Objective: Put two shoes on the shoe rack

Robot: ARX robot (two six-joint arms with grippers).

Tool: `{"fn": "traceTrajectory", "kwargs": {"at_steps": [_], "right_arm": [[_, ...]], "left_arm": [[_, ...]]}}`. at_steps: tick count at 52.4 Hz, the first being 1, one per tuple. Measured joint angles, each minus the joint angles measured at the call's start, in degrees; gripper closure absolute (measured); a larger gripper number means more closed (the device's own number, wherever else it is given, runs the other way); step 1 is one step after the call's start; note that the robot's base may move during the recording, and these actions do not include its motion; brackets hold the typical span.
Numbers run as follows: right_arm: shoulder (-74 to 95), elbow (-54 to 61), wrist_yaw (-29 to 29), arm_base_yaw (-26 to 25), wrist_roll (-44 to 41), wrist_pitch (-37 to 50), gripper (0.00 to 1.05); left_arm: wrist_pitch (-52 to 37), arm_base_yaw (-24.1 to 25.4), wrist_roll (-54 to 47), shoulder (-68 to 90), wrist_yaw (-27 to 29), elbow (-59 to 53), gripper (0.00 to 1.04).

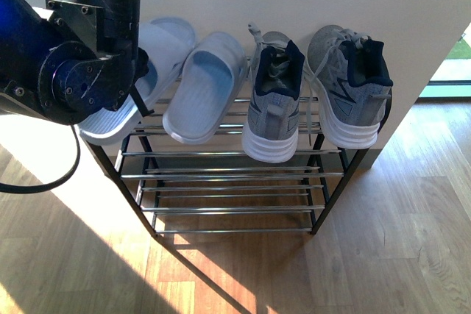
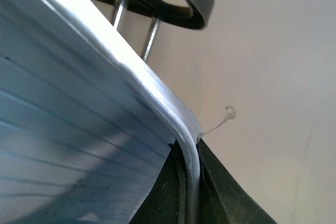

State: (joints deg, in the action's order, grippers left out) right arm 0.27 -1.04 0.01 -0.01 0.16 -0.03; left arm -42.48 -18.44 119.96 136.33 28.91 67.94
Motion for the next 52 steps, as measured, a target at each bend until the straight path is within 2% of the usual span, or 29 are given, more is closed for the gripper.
{"fn": "traceTrajectory", "kwargs": {"at_steps": [10,17,22,32,38,52], "right_arm": [[0.0,0.0,0.02,0.0,0.0,0.0,0.09],[0.0,0.0,0.02,0.0,0.0,0.0,0.09],[0.0,0.0,0.02,0.0,0.0,0.0,0.09],[0.0,0.0,0.02,0.0,0.0,0.0,0.09],[0.0,0.0,0.02,0.0,0.0,0.0,0.09],[0.0,0.0,0.02,0.0,0.0,0.0,0.09]], "left_arm": [[2.27,2.75,0.0,1.18,-1.66,-0.24,1.01],[5.51,3.08,0.0,1.79,-2.78,1.51,0.75],[4.11,2.8,0.0,1.77,-2.64,1.57,0.54],[1.33,2.8,-0.04,-0.35,-1.86,-0.66,0.3],[-0.17,2.86,-0.07,-5.18,-1.88,-3.67,0.08],[0.92,2.97,-1.09,-14.73,-1.97,-9.14,0.09]]}}
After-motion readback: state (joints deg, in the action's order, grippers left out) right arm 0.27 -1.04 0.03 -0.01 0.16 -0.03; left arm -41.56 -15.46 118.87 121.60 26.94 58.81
